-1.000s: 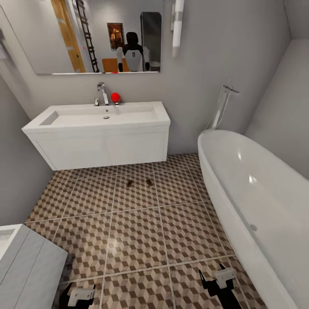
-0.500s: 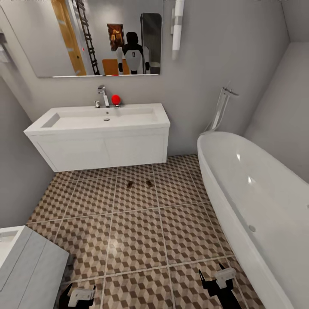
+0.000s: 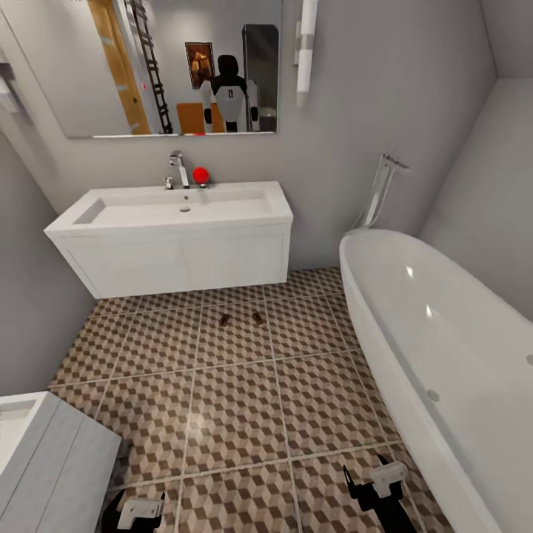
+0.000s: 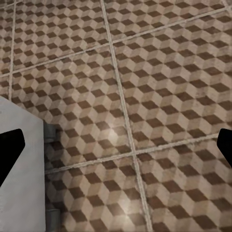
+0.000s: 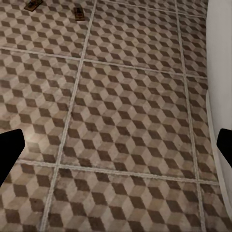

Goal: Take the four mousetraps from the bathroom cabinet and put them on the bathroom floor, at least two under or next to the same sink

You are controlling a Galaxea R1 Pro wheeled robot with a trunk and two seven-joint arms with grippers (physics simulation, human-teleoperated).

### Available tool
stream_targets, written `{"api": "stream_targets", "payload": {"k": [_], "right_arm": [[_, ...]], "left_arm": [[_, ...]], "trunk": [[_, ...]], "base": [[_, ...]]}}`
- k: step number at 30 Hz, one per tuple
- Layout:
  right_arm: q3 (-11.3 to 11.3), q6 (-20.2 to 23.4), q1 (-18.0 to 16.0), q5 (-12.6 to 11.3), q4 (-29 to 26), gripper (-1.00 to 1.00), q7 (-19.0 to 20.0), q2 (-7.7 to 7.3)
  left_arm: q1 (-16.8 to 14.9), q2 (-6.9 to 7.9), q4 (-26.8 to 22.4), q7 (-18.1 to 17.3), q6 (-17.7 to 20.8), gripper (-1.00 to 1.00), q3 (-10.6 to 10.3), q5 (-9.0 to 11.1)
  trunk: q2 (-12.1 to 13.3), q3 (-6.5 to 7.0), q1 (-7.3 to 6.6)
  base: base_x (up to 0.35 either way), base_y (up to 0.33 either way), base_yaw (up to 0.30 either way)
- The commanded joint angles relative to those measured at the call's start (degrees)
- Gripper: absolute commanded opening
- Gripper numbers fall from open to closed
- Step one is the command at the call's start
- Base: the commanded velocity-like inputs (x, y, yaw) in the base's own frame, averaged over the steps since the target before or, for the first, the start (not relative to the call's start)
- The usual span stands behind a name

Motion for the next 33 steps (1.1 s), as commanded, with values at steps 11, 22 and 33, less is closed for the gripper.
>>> {"api": "stream_targets", "payload": {"k": [11,22,33], "right_arm": [[0.49,-0.12,-0.03,-0.26,0.03,1.00,-0.20,0.19],[0.49,-0.12,-0.03,-0.26,0.03,1.00,-0.28,0.25],[0.49,-0.12,0.00,-0.26,0.03,1.00,-0.29,0.26]], "left_arm": [[-0.08,-0.26,0.21,-0.01,-0.15,1.00,-0.50,0.50],[-0.08,-0.30,0.22,-0.01,-0.14,1.00,-0.50,0.50],[-0.02,-0.33,0.23,-0.01,-0.09,1.00,-0.50,0.50]], "trunk": [[4.40,1.94,-2.42],[8.81,3.91,-4.84],[13.22,5.89,-7.25]], "base": [[0.000,0.000,0.000],[0.000,0.000,0.000],[0.000,0.000,0.000]]}}
